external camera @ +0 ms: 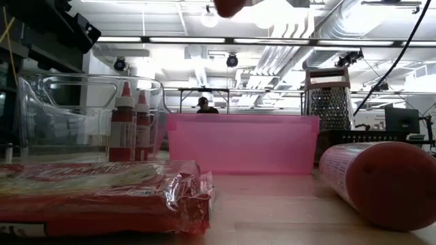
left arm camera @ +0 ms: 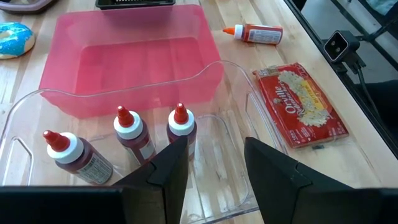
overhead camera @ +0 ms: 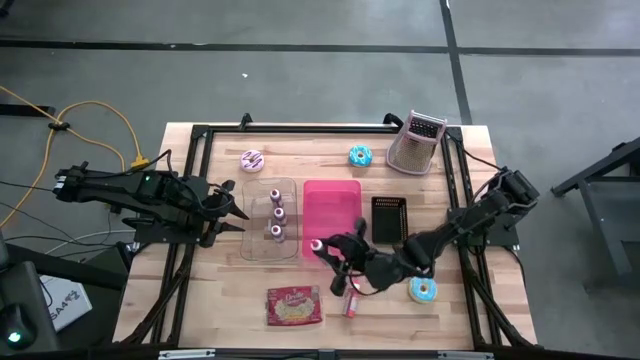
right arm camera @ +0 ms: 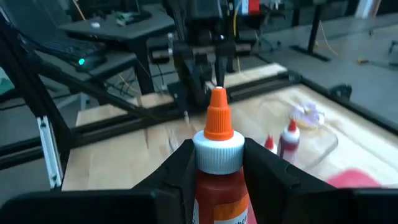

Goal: Pick & Place Food Item
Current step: Put the right orange food coloring bottle into the transparent bin

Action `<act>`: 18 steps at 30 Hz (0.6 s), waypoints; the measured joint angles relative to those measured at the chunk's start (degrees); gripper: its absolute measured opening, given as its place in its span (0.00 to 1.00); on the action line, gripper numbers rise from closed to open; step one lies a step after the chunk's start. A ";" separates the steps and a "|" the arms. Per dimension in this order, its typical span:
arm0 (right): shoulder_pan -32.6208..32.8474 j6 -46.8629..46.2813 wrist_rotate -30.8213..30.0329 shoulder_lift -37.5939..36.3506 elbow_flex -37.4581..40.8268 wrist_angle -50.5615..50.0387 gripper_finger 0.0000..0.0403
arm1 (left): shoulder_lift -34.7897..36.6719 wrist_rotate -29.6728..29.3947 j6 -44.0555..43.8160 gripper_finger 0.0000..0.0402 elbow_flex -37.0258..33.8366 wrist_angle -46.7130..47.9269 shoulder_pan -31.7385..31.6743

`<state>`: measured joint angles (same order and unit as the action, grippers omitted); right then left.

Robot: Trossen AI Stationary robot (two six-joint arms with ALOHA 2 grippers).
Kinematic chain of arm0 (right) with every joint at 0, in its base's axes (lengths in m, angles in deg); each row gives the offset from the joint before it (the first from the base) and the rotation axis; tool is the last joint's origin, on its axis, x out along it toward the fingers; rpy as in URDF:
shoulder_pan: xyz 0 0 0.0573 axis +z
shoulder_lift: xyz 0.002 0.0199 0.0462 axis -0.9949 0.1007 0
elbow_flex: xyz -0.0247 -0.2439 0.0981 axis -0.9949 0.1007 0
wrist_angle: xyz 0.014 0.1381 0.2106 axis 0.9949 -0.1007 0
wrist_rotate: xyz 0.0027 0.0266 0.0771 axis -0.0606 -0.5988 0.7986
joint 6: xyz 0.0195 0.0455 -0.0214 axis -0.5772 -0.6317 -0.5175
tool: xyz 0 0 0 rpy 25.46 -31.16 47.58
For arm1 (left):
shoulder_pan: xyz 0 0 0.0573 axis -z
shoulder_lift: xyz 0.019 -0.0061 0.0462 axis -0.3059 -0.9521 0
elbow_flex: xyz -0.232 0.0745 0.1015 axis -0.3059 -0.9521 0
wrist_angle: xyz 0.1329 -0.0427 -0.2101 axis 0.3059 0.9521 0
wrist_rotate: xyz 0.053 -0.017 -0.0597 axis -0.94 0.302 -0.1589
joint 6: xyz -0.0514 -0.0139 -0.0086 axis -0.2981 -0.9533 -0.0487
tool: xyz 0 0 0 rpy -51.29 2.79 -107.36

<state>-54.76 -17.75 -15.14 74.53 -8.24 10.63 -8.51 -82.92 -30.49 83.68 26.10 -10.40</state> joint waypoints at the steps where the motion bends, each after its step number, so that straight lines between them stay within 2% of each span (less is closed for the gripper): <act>1: -0.42 1.43 0.57 0.00 0.00 1.18 0.25 | 0.00 0.00 -0.02 0.38 0.00 0.00 -0.01; 7: -2.10 4.45 4.25 0.02 -0.01 4.29 0.25 | 0.00 0.00 -0.02 0.38 0.00 0.00 -0.02; 18: -2.61 5.96 5.67 0.07 -0.01 4.83 0.25 | 0.00 0.00 0.01 0.38 0.00 0.00 -0.01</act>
<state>-57.36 -11.79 -9.48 74.59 -8.25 15.46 -8.51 -82.92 -30.49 83.68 26.10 -10.41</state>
